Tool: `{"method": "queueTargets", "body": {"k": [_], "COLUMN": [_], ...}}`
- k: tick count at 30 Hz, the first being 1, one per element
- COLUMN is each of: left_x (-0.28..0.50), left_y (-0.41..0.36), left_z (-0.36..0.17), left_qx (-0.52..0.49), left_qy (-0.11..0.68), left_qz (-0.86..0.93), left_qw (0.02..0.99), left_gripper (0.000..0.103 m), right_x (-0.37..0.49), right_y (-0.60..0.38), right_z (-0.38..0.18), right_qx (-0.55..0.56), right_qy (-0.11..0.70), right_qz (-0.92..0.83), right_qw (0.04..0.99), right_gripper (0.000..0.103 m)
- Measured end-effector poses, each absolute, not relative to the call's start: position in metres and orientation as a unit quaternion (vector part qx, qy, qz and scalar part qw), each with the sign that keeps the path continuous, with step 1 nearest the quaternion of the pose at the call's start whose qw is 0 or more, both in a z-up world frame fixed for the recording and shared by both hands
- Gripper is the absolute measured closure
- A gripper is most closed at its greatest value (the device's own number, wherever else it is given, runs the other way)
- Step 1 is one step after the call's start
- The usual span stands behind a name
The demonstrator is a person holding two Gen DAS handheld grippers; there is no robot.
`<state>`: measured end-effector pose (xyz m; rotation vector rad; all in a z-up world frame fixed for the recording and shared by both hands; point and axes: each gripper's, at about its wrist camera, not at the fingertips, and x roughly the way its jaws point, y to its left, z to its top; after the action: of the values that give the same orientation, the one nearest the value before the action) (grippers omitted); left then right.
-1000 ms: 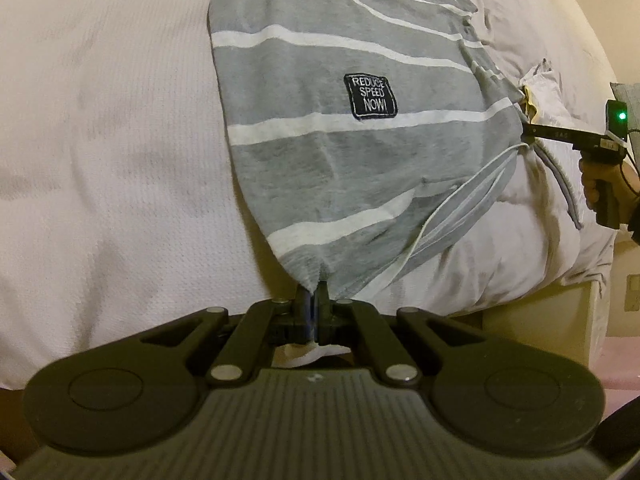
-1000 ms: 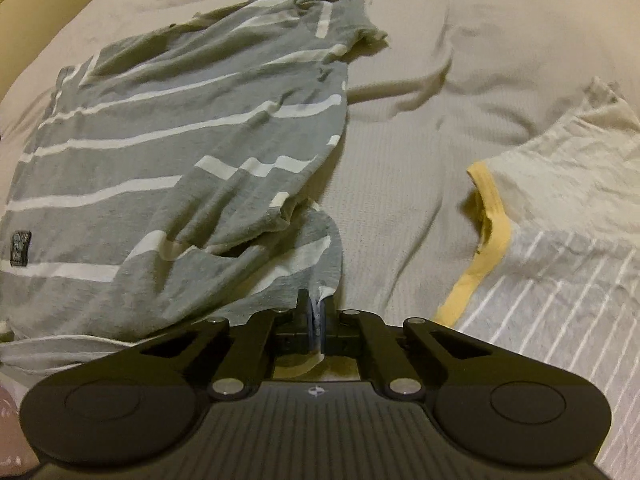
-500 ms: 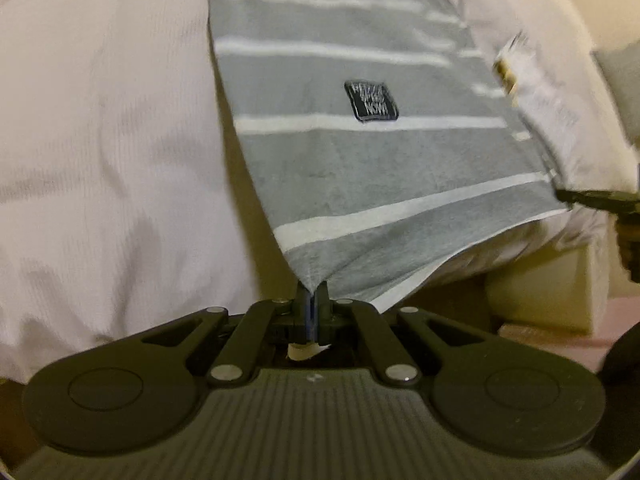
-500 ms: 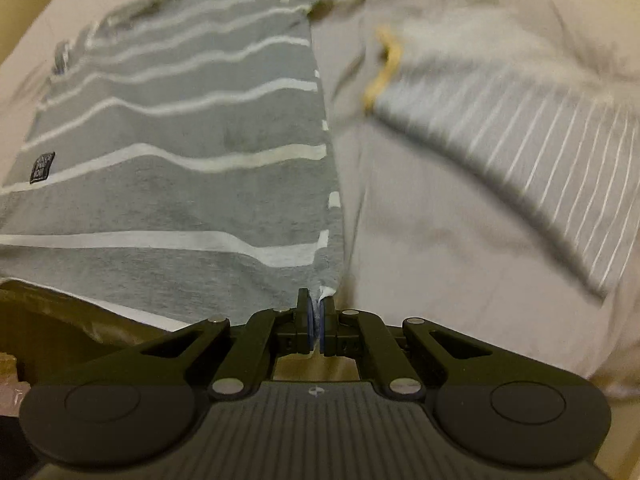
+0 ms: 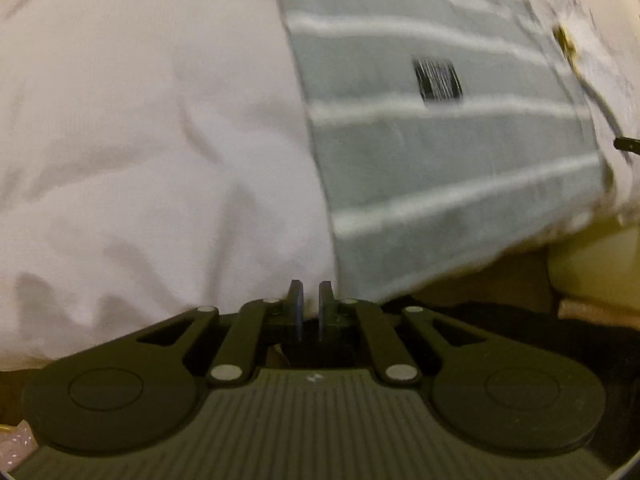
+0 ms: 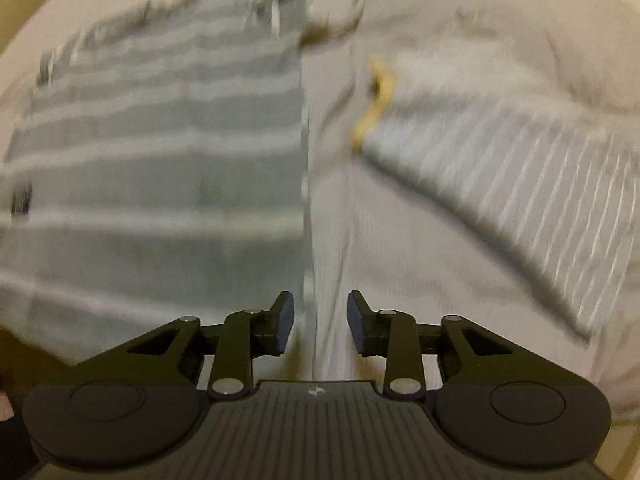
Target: Fold clothes
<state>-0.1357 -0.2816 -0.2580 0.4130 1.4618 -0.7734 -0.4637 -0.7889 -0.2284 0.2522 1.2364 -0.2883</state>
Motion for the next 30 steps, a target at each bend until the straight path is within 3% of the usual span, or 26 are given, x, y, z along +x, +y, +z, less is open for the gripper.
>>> {"method": "queueTargets", "body": {"k": [2,4,10,17,27,29,30], "left_x": [-0.124,-0.103,-0.028,0.057,0.065,0.056,0.052], "left_y": [-0.284,-0.292,-0.339,-0.454,-0.637,-0.667,-0.680], "left_z": [-0.250,-0.239,-0.223,-0.232,-0.236,-0.235,-0.235], "left_qx": [0.186,0.183,0.203,0.244,0.299,0.311,0.316], "left_qy": [0.632,0.610,0.552,0.486,0.395,0.382,0.377], "left_qz": [-0.333,-0.330,-0.362,-0.454,-0.572,-0.585,-0.590], "left_qw": [0.675,0.696,0.723,0.706,0.654,0.644,0.640], "left_gripper": [0.097,0.086,0.085,0.085,0.081,0.080,0.080], "right_x": [-0.442,-0.412,-0.314,-0.241,-0.205,-0.202,-0.203], "right_y": [-0.798,-0.806,-0.829,-0.862,-0.914,-0.926,-0.931], "right_z": [-0.221,-0.215,-0.208,-0.224,-0.310,-0.327,-0.331], "right_qx": [0.116,0.104,0.098,0.156,0.295,0.334,0.352], "right_qy": [0.557,0.542,0.505,0.501,0.504,0.498,0.494], "right_qz": [-0.127,-0.113,-0.107,-0.148,-0.168,-0.176,-0.181], "right_qw": [0.812,0.826,0.851,0.838,0.794,0.780,0.774], "right_gripper": [0.062,0.056,0.056,0.054,0.056,0.082,0.102]}}
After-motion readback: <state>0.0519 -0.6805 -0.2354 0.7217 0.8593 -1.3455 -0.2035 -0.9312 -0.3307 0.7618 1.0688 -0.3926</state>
